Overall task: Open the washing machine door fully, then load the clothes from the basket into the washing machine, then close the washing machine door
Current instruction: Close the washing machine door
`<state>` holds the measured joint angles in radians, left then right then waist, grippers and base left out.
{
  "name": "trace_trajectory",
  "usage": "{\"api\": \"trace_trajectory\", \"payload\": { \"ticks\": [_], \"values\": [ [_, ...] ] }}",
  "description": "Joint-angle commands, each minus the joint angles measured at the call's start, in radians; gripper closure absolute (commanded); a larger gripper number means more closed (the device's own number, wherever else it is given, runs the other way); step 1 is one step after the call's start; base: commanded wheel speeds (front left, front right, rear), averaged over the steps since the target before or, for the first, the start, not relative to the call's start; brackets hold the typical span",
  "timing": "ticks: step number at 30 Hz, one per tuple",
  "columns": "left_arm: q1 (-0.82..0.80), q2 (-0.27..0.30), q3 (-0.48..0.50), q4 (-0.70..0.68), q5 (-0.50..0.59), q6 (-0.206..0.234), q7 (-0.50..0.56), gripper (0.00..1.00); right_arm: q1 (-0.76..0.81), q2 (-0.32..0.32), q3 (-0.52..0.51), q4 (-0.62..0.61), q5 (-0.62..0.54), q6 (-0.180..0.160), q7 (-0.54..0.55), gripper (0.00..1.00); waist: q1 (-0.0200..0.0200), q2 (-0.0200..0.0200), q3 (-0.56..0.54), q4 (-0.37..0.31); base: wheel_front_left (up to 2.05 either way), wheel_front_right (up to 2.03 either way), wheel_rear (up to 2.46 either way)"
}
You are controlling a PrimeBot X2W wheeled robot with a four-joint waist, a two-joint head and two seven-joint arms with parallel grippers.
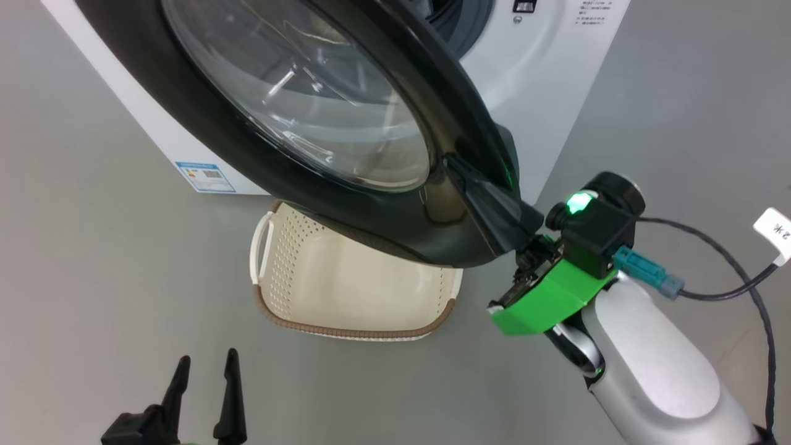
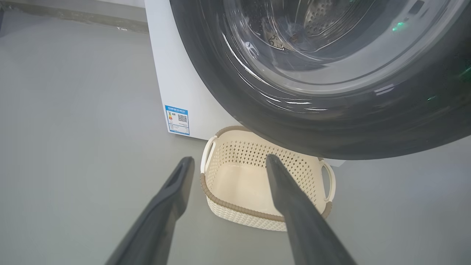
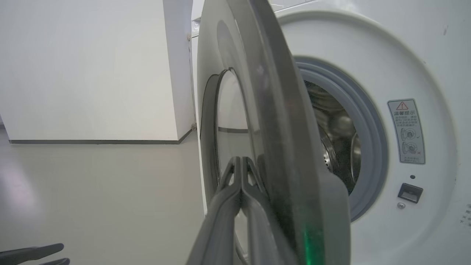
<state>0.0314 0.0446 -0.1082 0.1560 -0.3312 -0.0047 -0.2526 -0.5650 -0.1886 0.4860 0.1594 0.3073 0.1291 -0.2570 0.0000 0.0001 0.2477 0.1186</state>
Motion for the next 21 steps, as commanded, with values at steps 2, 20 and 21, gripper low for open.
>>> {"api": "trace_trajectory", "payload": {
  "ticks": [2,20,21],
  "values": [
    [-0.032,0.006,0.041,-0.02,0.002,-0.005,-0.009,0.0,-0.035,0.005,0.004,-0.028,-0.008,0.002,-0.005,1.0,0.0,-0.0001,0.015,-0.012,0.0,0.0,0.0],
    [-0.066,0.006,0.05,-0.025,0.025,-0.033,-0.009,0.0,-0.159,-0.028,-0.022,0.009,-0.017,0.002,-0.005,1.0,0.0,-0.0001,0.101,-0.04,0.0,0.0,0.0],
    [-0.068,0.006,0.049,-0.023,0.029,-0.036,-0.009,0.0,-0.168,-0.033,-0.021,0.017,-0.021,0.002,-0.005,1.0,0.0,-0.0001,0.104,-0.039,0.0,0.0,0.0]
  ]
}}
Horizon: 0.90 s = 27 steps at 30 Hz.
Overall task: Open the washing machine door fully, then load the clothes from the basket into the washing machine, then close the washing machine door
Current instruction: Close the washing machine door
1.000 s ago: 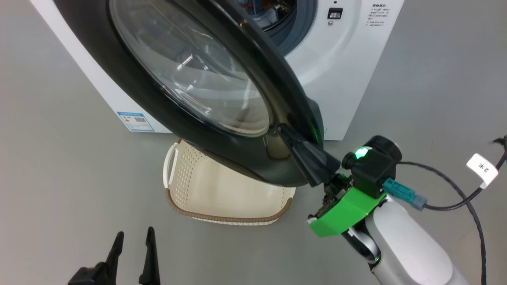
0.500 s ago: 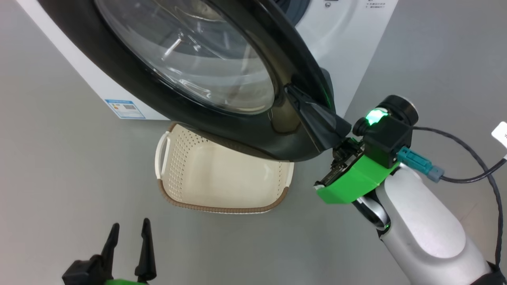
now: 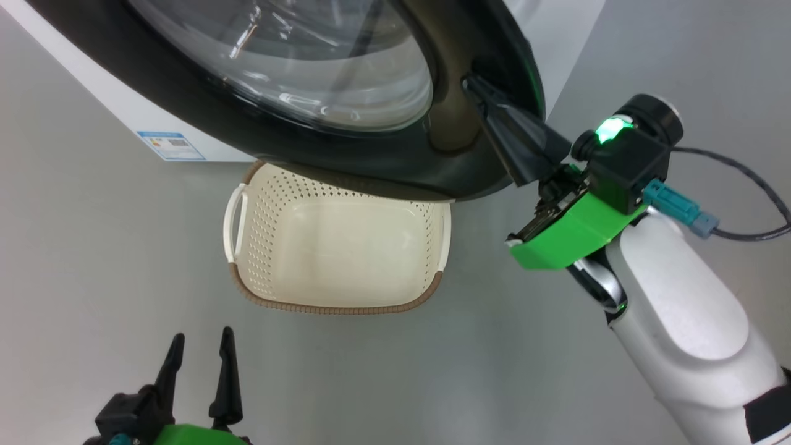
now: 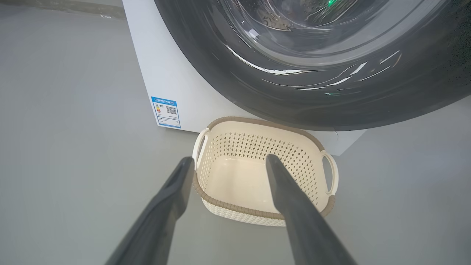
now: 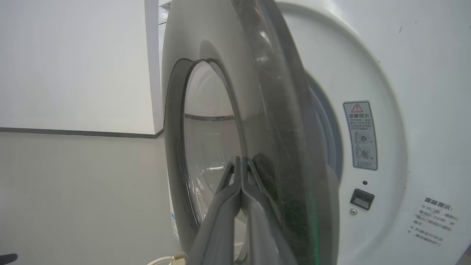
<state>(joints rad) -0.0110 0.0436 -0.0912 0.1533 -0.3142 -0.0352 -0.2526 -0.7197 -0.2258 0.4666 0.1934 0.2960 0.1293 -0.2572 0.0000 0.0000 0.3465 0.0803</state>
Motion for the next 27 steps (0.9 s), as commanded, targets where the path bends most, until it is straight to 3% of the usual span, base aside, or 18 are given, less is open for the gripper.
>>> {"api": "trace_trajectory", "payload": {
  "ticks": [1,19,27],
  "values": [
    [-0.027,0.007,0.032,-0.019,0.016,-0.009,-0.009,0.0,-0.022,0.001,-0.003,-0.009,-0.01,0.001,-0.005,1.0,0.0,0.0,0.007,0.001,0.0,0.0,0.0],
    [-0.023,0.007,0.019,0.006,0.056,-0.046,-0.009,0.0,-0.164,-0.073,-0.041,0.15,-0.027,0.001,-0.005,1.0,0.0,0.0,0.015,0.062,0.0,0.0,0.0],
    [-0.055,0.007,-0.035,0.012,0.062,-0.062,-0.009,0.0,-0.234,-0.106,-0.106,0.243,-0.036,0.001,-0.005,1.0,0.0,0.0,0.033,0.108,0.0,0.0,0.0]
  ]
}}
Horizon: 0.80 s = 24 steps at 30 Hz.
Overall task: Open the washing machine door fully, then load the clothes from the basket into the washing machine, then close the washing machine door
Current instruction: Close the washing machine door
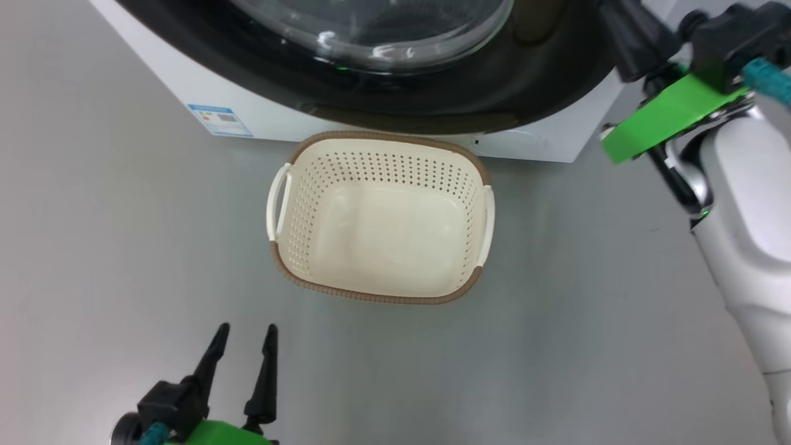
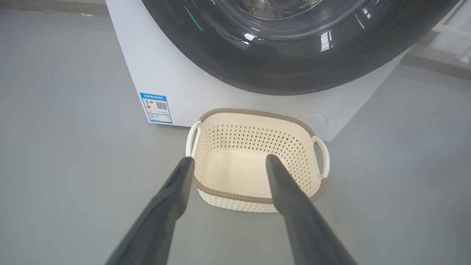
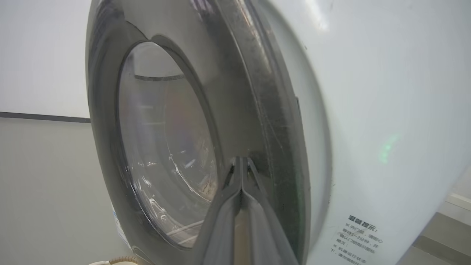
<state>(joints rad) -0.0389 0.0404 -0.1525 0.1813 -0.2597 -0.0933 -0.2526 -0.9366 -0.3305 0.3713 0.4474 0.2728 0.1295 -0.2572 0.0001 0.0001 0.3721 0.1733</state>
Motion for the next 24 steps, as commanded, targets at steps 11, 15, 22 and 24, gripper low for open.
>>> {"api": "trace_trajectory", "payload": {
  "ticks": [11,15,22,24],
  "values": [
    [-0.047,0.01,-0.004,-0.011,0.002,-0.01,-0.009,0.0,-0.106,-0.019,-0.133,0.12,-0.079,0.001,-0.005,1.0,-0.0001,-0.0001,0.026,0.057,0.0,0.0,0.0],
    [-0.047,0.01,-0.006,-0.01,-0.004,-0.009,-0.009,0.0,-0.131,-0.028,-0.188,0.155,-0.104,0.001,-0.005,1.0,-0.0001,-0.0001,0.029,0.069,0.0,0.0,0.0],
    [-0.051,0.01,0.004,-0.013,-0.019,0.004,-0.009,0.0,-0.107,-0.005,-0.175,0.117,-0.123,0.001,-0.005,1.0,-0.0001,-0.0001,0.026,0.046,0.0,0.0,0.0],
    [-0.052,0.01,0.004,-0.014,-0.025,0.006,-0.009,0.0,-0.091,-0.001,-0.151,0.093,-0.114,0.001,-0.005,1.0,-0.0001,-0.0001,0.017,0.033,0.0,0.0,0.0]
  ]
}}
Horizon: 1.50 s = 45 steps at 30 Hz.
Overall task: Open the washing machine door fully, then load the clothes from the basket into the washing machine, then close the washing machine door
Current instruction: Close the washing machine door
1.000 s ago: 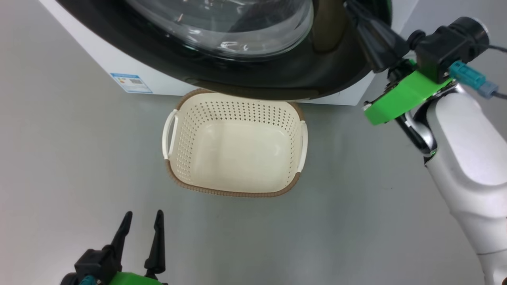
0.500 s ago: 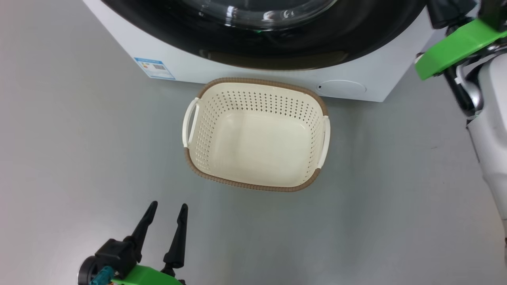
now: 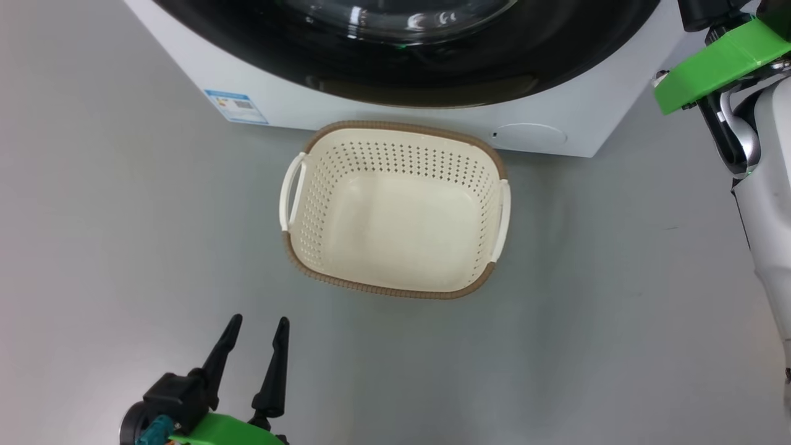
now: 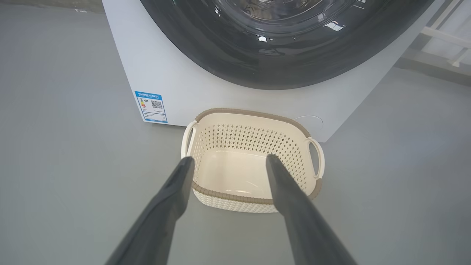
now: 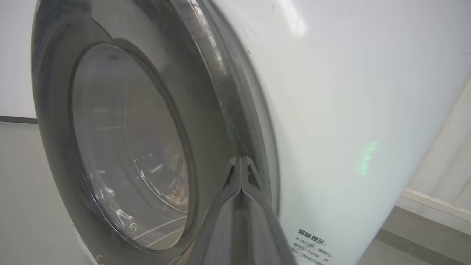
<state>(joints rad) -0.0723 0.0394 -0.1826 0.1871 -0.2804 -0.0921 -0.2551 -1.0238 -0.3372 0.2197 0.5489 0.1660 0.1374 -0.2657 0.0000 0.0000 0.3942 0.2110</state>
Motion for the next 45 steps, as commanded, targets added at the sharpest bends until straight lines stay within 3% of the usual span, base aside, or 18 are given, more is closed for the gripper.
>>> {"api": "trace_trajectory", "payload": {
  "ticks": [1,2,4,5,6,7,18,24,36,45],
  "values": [
    [-0.021,0.011,0.037,-0.02,-0.01,0.007,-0.007,0.0,0.021,0.01,0.012,-0.044,0.014,-0.007,0.004,1.0,0.0,0.0,-0.018,-0.019,0.0,0.0,0.0],
    [-0.022,0.011,0.039,-0.02,-0.012,0.009,-0.007,0.0,0.04,0.013,0.012,-0.064,0.025,-0.007,0.004,1.0,0.0,0.0,-0.028,-0.028,0.0,0.0,0.0],
    [-0.022,0.011,0.046,-0.015,-0.014,0.014,-0.007,0.0,0.089,0.022,0.011,-0.103,0.035,-0.007,0.004,0.64,0.0,0.0,-0.051,-0.046,0.0,0.0,0.0],
    [-0.023,0.011,0.052,-0.016,-0.014,0.016,-0.007,0.0,0.119,0.028,0.005,-0.128,0.039,-0.007,0.004,0.52,0.0,0.0,-0.064,-0.055,0.0,0.0,0.0],
    [-0.022,0.011,0.058,-0.017,-0.017,0.018,-0.007,0.0,0.154,0.035,0.002,-0.153,0.042,-0.007,0.004,0.21,0.0,0.0,-0.079,-0.064,0.0,0.0,0.0],
    [-0.021,0.011,0.065,-0.018,-0.018,0.02,-0.007,0.0,0.19,0.037,0.002,-0.176,0.045,-0.007,0.004,0.0,0.0,0.0,-0.093,-0.073,0.0,0.0,0.0],
    [0.047,0.011,0.133,0.008,-0.042,0.033,-0.007,0.0,0.572,0.067,-0.041,-0.387,0.074,-0.007,0.004,0.0,0.0,0.0,-0.253,-0.196,0.0,0.0,0.0],
    [0.097,0.011,0.136,0.013,-0.036,0.019,-0.007,0.0,0.75,0.076,-0.083,-0.462,0.042,-0.007,0.004,0.0,0.0,0.0,-0.322,-0.245,0.0,0.0,0.0],
    [0.16,0.011,0.133,-0.005,-0.022,0.02,-0.007,0.0,1.029,0.144,-0.2,-0.585,0.004,-0.007,0.004,0.0,0.0,0.0,-0.402,-0.237,0.0,0.0,0.0],
    [0.197,0.011,0.134,-0.013,-0.011,0.022,-0.007,0.0,1.125,0.187,-0.249,-0.602,-0.023,-0.007,0.004,0.0,0.0,0.0,-0.426,-0.248,0.0,0.0,0.0]
  ]
}}
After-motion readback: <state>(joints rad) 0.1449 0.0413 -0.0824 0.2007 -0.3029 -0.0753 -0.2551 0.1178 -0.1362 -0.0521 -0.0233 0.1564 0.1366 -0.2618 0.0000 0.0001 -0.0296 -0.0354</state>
